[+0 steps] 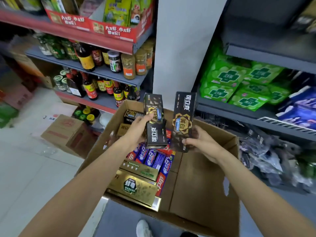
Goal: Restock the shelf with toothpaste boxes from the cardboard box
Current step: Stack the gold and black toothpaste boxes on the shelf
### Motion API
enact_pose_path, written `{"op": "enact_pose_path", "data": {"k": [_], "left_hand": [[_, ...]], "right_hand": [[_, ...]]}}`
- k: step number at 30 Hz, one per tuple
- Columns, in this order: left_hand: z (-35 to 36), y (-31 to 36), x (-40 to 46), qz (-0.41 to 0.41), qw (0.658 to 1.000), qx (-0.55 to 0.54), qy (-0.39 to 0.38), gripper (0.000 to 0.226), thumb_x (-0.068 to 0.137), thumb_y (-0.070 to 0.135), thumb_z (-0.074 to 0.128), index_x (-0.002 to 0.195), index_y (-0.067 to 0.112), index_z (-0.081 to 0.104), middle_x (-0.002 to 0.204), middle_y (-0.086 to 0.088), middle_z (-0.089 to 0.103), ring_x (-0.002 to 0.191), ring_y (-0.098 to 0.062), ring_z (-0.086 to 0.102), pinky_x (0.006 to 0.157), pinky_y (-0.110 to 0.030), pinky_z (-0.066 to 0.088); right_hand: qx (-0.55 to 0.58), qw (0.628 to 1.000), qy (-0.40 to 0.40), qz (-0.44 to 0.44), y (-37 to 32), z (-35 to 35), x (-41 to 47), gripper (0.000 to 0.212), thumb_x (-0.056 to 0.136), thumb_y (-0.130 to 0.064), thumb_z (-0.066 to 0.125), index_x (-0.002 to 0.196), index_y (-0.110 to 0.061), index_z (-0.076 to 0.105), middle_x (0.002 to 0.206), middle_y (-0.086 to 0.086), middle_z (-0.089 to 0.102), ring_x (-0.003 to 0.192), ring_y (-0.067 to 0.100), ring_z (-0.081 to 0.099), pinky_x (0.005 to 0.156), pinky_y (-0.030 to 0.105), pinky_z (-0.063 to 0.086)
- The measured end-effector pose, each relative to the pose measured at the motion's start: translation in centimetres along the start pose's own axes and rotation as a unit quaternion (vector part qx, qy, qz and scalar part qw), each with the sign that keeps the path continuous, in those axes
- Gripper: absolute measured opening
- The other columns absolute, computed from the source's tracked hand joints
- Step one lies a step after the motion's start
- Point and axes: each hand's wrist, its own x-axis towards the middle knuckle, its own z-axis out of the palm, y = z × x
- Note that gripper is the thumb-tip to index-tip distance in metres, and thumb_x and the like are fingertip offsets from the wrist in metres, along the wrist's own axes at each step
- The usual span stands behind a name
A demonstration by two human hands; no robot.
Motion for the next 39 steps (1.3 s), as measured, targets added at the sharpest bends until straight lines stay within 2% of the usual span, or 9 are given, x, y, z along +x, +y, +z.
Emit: {"op": "enact_pose_path", "data": {"k": [3, 7, 13, 16, 21, 27, 30, 33, 39], "left_hand": [[3.9, 1.1, -0.8, 0.018, 0.999, -0.012, -0.030, 0.046, 0.090, 0.043, 0.056, 0.122, 0.012, 0.048, 0.117, -0.011, 0.065, 0.106, -0.025, 0.063, 0.096, -0.051, 0.047], [9.3, 2.1, -1.5, 0.033, 0.998, -0.022, -0.058, 0.040, 0.092, 0.041, 0.053, 0.121, 0.013, 0.051, 0.115, -0.012, 0.065, 0.104, -0.026, 0.064, 0.091, -0.042, 0.050], [21.8, 3.6, -2.9, 0.050, 0.994, -0.040, -0.091, 0.022, 0.093, 0.037, 0.052, 0.106, 0.019, 0.055, 0.100, -0.007, 0.069, 0.085, -0.020, 0.066, 0.075, -0.032, 0.053], [28.5, 4.1, -3.3, 0.061, 0.992, -0.038, -0.107, 0.006, 0.092, 0.023, 0.053, 0.097, 0.019, 0.051, 0.086, -0.004, 0.066, 0.072, -0.016, 0.064, 0.064, -0.027, 0.053], [38.1, 5.2, -3.2, 0.109, 0.978, -0.070, -0.164, 0.024, 0.087, -0.003, 0.044, 0.104, 0.012, 0.053, 0.096, -0.012, 0.063, 0.082, -0.024, 0.058, 0.076, -0.036, 0.050], [45.6, 7.6, -1.8, 0.152, 0.971, -0.064, -0.171, 0.035, 0.087, 0.006, 0.056, 0.122, 0.007, 0.053, 0.101, -0.010, 0.068, 0.085, -0.021, 0.064, 0.075, -0.033, 0.054], [47.5, 9.8, 0.2, 0.211, 0.967, 0.007, -0.142, 0.034, 0.086, 0.014, 0.061, 0.120, 0.018, 0.056, 0.111, -0.004, 0.068, 0.095, -0.016, 0.064, 0.084, -0.031, 0.051], [48.5, 12.9, 2.8, 0.292, 0.942, 0.108, -0.129, 0.032, 0.087, 0.022, 0.063, 0.119, 0.023, 0.059, 0.113, 0.006, 0.067, 0.099, -0.005, 0.062, 0.083, -0.012, 0.046], [50.8, 21.0, 10.5, 0.394, 0.867, 0.294, -0.084, 0.050, 0.080, 0.025, 0.073, 0.125, 0.016, 0.053, 0.119, 0.004, 0.058, 0.117, -0.010, 0.052, 0.097, -0.022, 0.040]], "right_hand": [[0.042, 0.999, -0.010, -0.030, -1.0, -3.0, -1.8, 0.047, 0.081, 0.001, 0.066, 0.123, -0.013, 0.047, 0.121, 0.008, 0.063, 0.109, 0.022, 0.061, 0.097, 0.041, 0.048], [0.081, 0.995, -0.037, -0.041, -1.1, -7.4, -3.8, 0.048, 0.085, -0.001, 0.063, 0.126, -0.018, 0.045, 0.119, 0.003, 0.060, 0.094, 0.013, 0.064, 0.072, 0.029, 0.053], [0.186, 0.980, -0.007, -0.065, -0.8, -17.8, -7.2, 0.020, 0.089, -0.011, 0.057, 0.107, -0.019, 0.053, 0.103, 0.005, 0.066, 0.095, 0.023, 0.059, 0.088, 0.045, 0.044], [0.195, 0.977, 0.034, -0.081, -1.2, -24.0, -8.4, 0.032, 0.084, -0.032, 0.064, 0.110, -0.016, 0.054, 0.108, 0.005, 0.067, 0.102, 0.023, 0.060, 0.096, 0.044, 0.042], [0.190, 0.970, 0.096, -0.117, -1.6, -33.3, -10.2, 0.007, 0.090, -0.029, 0.057, 0.092, -0.023, 0.061, 0.094, 0.001, 0.068, 0.088, 0.018, 0.063, 0.086, 0.038, 0.048], [0.216, 0.950, 0.178, -0.136, -2.6, -40.6, -10.7, 0.013, 0.091, -0.024, 0.056, 0.079, -0.018, 0.057, 0.079, 0.003, 0.062, 0.069, 0.015, 0.058, 0.063, 0.029, 0.045], [0.243, 0.935, 0.214, -0.145, -3.8, -43.7, -9.7, 0.009, 0.089, -0.027, 0.056, 0.089, -0.018, 0.059, 0.083, 0.002, 0.063, 0.073, 0.017, 0.059, 0.064, 0.030, 0.045], [0.237, 0.929, 0.242, -0.151, -5.4, -46.4, -8.2, 0.013, 0.086, -0.033, 0.056, 0.088, -0.022, 0.062, 0.092, 0.003, 0.064, 0.085, 0.022, 0.058, 0.072, 0.034, 0.042], [0.214, 0.922, 0.256, -0.196, -9.8, -51.7, -3.4, 0.017, 0.091, -0.026, 0.051, 0.076, -0.020, 0.056, 0.059, -0.006, 0.062, 0.046, 0.003, 0.057, 0.049, 0.020, 0.040]]}}
